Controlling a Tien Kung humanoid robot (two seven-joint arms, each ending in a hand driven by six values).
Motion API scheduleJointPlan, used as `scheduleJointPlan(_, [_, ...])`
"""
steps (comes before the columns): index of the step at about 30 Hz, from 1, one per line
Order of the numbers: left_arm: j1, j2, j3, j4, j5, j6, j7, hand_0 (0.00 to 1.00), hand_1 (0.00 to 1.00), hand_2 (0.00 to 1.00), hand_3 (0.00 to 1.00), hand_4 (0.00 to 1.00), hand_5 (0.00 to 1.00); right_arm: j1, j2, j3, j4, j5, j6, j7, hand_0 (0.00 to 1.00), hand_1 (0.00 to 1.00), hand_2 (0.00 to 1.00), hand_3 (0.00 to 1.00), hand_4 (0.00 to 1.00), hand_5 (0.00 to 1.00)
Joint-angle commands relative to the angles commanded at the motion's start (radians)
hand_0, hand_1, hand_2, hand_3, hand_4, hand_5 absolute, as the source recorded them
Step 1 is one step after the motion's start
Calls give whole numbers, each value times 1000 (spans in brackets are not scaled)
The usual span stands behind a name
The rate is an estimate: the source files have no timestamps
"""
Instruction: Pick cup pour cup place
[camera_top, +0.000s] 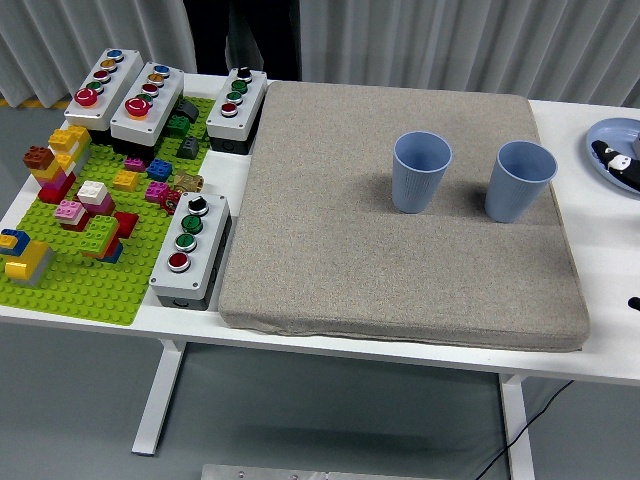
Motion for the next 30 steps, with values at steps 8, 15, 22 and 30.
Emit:
scheduleJointPlan(8, [-7,-2,0,0,5,-2,0,759,815,845,761,510,950,-96,-25,-8,32,4,-7,2,905,885,988,998,917,204])
scheduleJointPlan(15, [-10,-4,1,0,14,-5,3,759,815,845,761,510,950,-118,-20,-42,45,3,-17,6,904,884,987,998,916,206])
scheduleJointPlan(22, [-14,-7,3,0,18,-6,4,758,810,843,761,510,950,-141,0,-90,14,38,-36,33,902,877,972,998,907,209])
scheduleJointPlan(30, [-16,-10,10,0,21,-8,7,758,809,843,759,509,951,-141,16,-130,-20,69,-42,50,899,875,971,998,906,211])
